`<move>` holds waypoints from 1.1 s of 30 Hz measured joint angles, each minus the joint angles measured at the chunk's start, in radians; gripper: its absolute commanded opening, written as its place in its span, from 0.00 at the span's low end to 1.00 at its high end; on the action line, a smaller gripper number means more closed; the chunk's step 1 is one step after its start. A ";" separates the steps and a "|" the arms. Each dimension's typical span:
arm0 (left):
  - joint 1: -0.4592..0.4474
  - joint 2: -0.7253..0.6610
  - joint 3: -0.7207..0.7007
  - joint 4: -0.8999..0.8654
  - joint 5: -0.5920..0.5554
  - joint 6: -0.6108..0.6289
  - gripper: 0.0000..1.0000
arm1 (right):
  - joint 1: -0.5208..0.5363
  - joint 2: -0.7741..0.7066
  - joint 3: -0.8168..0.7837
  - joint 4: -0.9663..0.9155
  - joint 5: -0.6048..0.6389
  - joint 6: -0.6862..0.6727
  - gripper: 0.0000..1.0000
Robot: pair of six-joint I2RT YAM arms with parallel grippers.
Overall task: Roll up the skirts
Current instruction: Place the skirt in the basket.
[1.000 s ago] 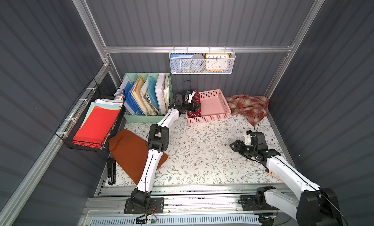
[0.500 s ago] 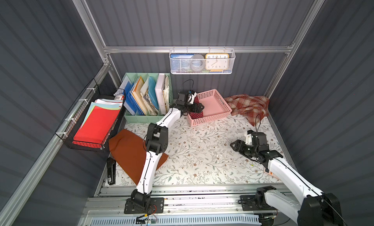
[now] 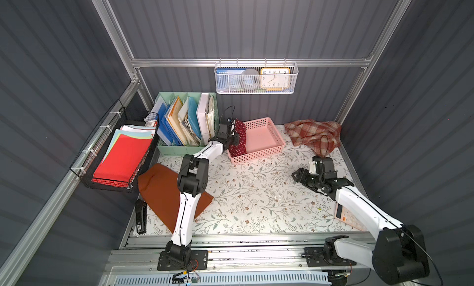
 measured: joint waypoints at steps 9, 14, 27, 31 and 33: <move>-0.008 -0.006 0.007 0.009 0.000 0.008 1.00 | 0.047 0.039 0.019 0.013 0.037 0.000 0.66; -0.007 -0.037 0.003 0.005 0.000 -0.014 1.00 | 0.047 0.038 0.021 -0.003 0.060 -0.009 0.66; -0.022 -0.251 -0.134 0.046 0.090 -0.044 0.87 | 0.051 0.024 0.042 -0.022 0.069 -0.035 0.66; -0.040 -0.492 -0.404 0.124 0.101 -0.135 0.12 | 0.091 0.002 0.041 -0.018 0.079 -0.035 0.64; -0.042 -0.620 -0.568 0.178 0.098 -0.187 0.00 | 0.153 0.003 0.041 -0.013 0.099 -0.037 0.63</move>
